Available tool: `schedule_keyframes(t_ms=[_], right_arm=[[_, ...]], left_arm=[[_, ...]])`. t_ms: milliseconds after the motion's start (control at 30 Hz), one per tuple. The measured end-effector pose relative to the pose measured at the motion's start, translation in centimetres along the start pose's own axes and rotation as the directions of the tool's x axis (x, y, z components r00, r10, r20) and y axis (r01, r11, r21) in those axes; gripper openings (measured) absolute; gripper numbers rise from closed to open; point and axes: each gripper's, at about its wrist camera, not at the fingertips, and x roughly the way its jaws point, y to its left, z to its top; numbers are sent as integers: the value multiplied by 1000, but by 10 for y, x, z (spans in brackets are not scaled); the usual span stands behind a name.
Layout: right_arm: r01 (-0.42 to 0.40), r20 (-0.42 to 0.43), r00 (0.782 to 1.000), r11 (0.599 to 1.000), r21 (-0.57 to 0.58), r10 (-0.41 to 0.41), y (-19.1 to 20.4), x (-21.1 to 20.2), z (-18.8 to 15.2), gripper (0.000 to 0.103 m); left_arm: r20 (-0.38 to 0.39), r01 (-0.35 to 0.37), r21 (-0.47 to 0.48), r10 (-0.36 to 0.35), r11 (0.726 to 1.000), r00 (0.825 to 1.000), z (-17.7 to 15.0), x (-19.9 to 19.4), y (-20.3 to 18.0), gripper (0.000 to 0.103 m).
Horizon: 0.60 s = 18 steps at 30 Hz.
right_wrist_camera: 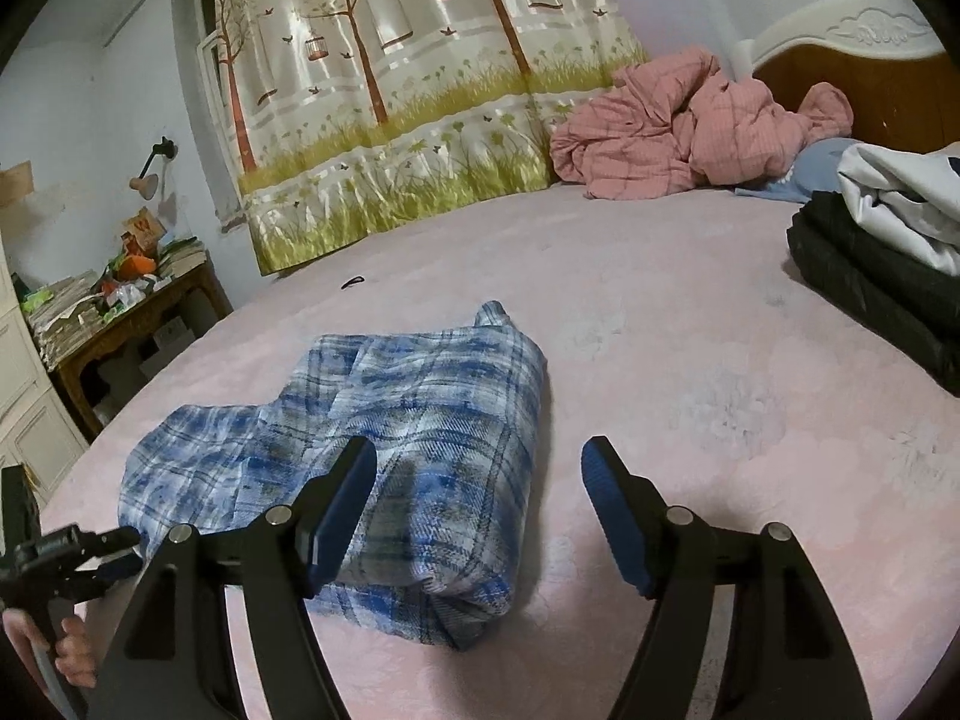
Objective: Fold large clothes
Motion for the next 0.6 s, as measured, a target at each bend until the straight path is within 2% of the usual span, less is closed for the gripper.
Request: schedule_keyframes(t_ms=[133,333,400,433,467,500,600], right_arm=[[-16,-10,1000,1000,4,16,-3,1,1,74],[-29,-17,999,1000,-11,28,0,2,0,74],[-33,-11,999,999,-17,33,2,0,-1,74],[-32,-8,999,999,-20,32,2,0,-1,74],[-30,-6,1000,999,-21,30,3,-1,-1,74],[-27,-3,1000,999,-20,26,3,-1,-1,75],[-28,-7,1000,1000,-14,28,1,-1,-1,75]], left_arm=[[-15,-38,12,38,999,999,21,18,-1,66],[29,-51,61,49,997,998,34,26,2,65],[39,-47,50,45,998,998,37,26,4,61],[47,-54,53,51,997,998,39,25,4,55],[55,-65,64,62,996,997,42,25,2,28],[60,-65,80,61,995,996,43,24,-1,15],[124,-50,124,34,991,992,48,8,-20,11]])
